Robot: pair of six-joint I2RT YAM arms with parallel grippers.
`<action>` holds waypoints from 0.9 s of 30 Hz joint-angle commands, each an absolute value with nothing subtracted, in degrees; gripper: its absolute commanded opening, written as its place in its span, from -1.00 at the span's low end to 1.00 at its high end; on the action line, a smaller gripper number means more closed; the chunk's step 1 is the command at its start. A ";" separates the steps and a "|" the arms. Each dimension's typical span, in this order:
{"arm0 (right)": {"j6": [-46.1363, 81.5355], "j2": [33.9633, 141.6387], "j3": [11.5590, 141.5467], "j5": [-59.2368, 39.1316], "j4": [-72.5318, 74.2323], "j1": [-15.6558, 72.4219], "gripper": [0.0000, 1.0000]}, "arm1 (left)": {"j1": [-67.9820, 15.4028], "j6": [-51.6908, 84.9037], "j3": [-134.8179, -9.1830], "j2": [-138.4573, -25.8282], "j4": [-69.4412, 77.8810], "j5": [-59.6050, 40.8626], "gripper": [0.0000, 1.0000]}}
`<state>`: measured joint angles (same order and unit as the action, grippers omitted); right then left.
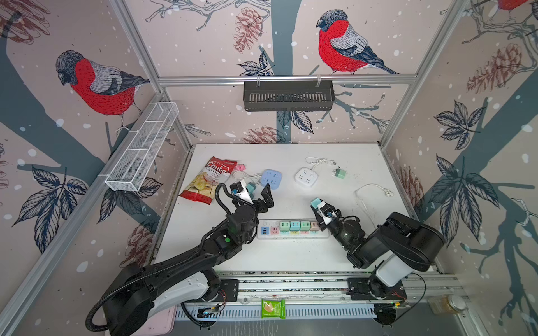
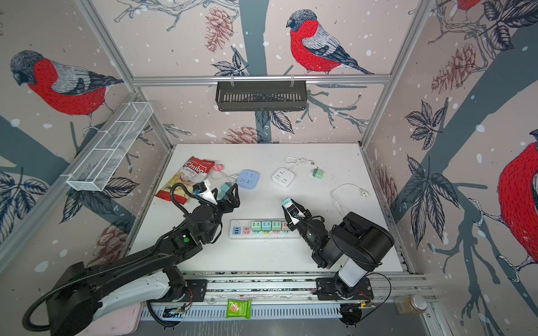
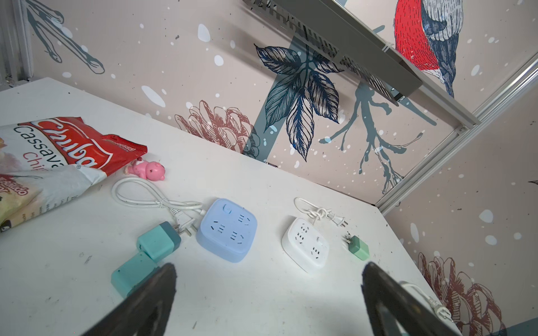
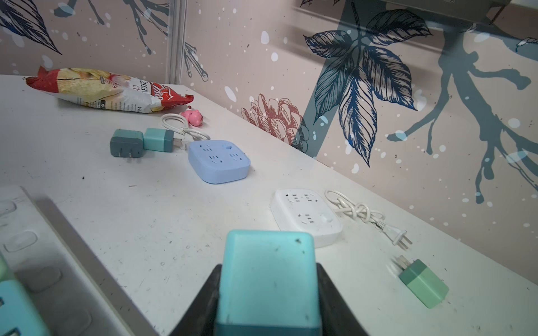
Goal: Insert the plug
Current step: 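Carry the teal adapter with the right gripper toward the left gripper over the strip, then close the left gripper on the teal adapter held by the right gripper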
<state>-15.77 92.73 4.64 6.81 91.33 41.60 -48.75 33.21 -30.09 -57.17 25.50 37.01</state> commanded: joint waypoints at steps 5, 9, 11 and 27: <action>-18.62 88.74 2.08 -1.02 106.97 41.72 -0.94 | -48.86 17.66 -30.74 -57.18 25.21 22.64 0.95; -22.15 87.94 0.74 -4.01 106.97 42.23 -0.94 | -48.95 10.09 -24.96 -55.15 34.58 -0.64 0.96; -24.65 88.19 0.36 -5.45 106.97 42.52 -0.96 | -49.00 9.54 -26.78 -56.37 32.29 -2.36 0.96; -29.75 89.11 0.47 0.37 107.03 45.87 -0.98 | -50.27 8.24 -40.48 -76.33 23.42 -24.60 0.75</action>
<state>-28.84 89.89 0.84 -1.67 92.23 45.67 -50.13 8.82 -38.74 -74.65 24.95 -19.46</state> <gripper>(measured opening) 0.440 0.882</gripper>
